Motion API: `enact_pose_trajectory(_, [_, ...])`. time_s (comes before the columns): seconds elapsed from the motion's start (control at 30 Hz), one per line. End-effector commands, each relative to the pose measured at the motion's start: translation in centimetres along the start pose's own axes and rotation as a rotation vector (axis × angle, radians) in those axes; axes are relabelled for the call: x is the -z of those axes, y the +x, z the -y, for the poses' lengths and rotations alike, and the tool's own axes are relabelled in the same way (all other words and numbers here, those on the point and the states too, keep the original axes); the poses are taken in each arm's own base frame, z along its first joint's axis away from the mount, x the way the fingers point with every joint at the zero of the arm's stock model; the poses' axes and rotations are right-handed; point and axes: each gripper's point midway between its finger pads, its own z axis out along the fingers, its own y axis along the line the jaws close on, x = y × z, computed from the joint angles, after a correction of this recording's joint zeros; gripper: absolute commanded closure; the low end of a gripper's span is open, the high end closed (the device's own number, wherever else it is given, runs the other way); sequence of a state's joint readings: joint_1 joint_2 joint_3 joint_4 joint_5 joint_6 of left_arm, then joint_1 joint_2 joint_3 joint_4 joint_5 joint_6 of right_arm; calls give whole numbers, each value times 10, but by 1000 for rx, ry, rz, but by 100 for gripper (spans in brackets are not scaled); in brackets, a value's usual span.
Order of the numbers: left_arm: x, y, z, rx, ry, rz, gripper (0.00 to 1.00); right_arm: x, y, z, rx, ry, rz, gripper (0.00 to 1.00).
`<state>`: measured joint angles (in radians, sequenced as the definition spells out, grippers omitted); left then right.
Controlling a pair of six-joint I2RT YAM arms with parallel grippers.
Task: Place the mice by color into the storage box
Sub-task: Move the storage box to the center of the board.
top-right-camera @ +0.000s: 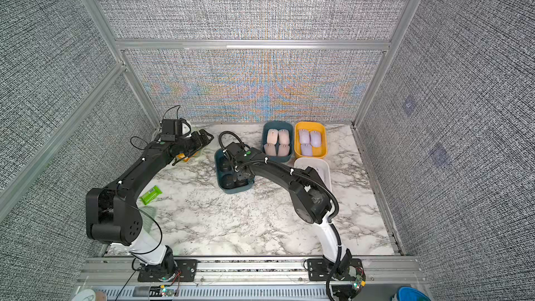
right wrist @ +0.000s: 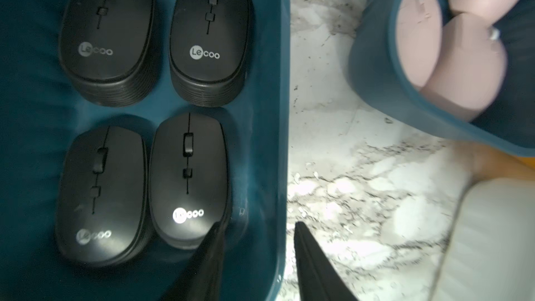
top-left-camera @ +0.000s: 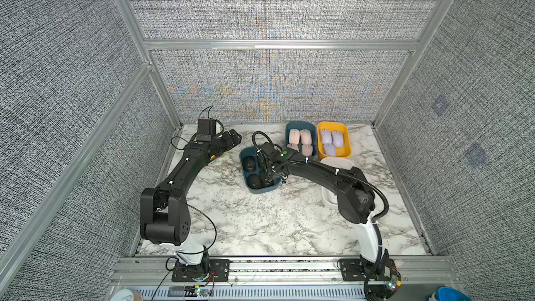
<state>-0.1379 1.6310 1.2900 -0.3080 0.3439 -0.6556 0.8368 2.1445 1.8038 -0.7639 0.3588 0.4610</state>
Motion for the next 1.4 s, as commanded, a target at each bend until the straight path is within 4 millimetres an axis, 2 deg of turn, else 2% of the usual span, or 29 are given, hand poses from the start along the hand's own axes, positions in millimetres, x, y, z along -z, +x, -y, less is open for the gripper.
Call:
enact_pose_trajectory(0.0, [-3, 0, 2, 7, 21, -6, 10, -10, -1, 3, -30, 17, 3, 59])
enact_pose_trajectory(0.07, [-4, 2, 3, 10, 27, -13, 10, -13, -1, 12, -61, 65, 10, 62])
enact_pose_trajectory(0.2, [-4, 2, 3, 12, 28, -13, 10, -14, -2, 14, -88, 50, 23, 68])
enact_pose_trajectory(0.4, [-4, 2, 4, 12, 31, -13, 10, -16, -4, 8, -135, 3, 32, 81])
enact_pose_trajectory(0.7, [-4, 2, 5, 13, 36, -16, 10, -21, -19, 3, -255, 0, 83, 97])
enact_pose_trajectory(0.8, [-3, 2, 4, 11, 33, -12, 10, -27, -28, 0, -257, 4, 98, 98])
enact_pose_trajectory(1.23, [-2, 0, 4, 8, 31, -7, 10, -63, -73, 23, -232, 36, 93, 97])
enact_pose_trajectory(1.37, [-2, 0, 5, 10, 37, -9, 10, -62, -80, 23, -225, 25, 99, 91])
